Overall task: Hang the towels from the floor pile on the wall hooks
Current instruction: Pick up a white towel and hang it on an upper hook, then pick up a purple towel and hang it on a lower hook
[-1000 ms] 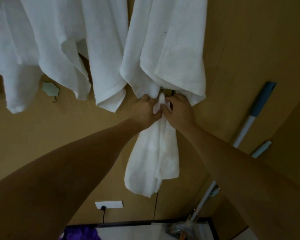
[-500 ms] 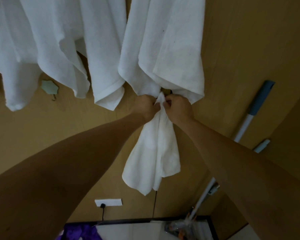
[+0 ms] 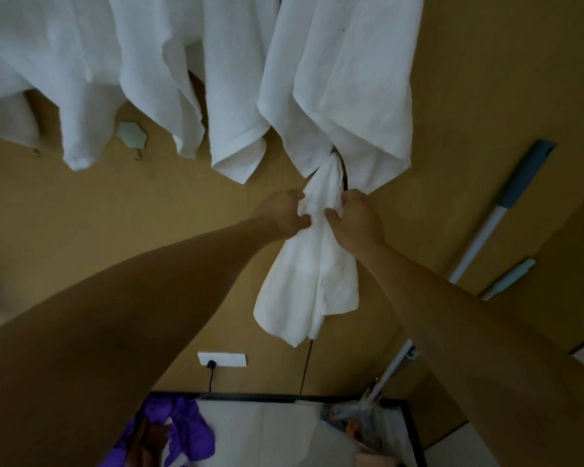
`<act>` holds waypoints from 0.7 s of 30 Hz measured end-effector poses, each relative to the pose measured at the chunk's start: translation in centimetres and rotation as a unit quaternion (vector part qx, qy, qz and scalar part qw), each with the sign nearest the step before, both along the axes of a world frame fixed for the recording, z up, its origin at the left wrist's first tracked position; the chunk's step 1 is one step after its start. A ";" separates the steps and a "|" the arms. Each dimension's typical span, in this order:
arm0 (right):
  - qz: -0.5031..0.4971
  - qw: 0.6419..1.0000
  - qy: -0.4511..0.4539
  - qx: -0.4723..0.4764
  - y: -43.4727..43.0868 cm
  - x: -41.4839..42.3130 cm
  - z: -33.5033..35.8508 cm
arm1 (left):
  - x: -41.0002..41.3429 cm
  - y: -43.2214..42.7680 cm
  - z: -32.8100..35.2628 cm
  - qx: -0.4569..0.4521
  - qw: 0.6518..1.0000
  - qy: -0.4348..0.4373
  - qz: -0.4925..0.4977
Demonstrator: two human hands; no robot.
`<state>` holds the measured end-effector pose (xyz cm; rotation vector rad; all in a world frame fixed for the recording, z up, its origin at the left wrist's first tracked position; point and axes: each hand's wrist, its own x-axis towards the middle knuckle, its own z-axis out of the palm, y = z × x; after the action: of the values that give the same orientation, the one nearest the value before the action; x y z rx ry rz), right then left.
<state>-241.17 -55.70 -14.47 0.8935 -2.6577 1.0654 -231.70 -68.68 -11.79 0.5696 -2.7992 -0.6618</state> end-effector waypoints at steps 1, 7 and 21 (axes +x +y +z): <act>-0.005 1.000 -0.013 0.011 0.2 0.6 -0.4 | 0.9 -0.2 -0.3 0.007 1.000 -0.011 -0.002; -0.041 0.997 -0.026 0.053 0.1 6.0 -0.2 | 6.4 -1.8 -1.8 0.037 0.998 -0.042 -0.013; 0.217 0.910 -0.215 0.280 -8.9 26.8 -14.1 | 27.2 -12.8 -19.0 0.065 0.961 -0.264 0.046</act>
<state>-214.39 -64.62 -28.61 1.5763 -3.3166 0.5996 -204.45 -81.51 -30.83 1.0289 -3.1985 -0.7725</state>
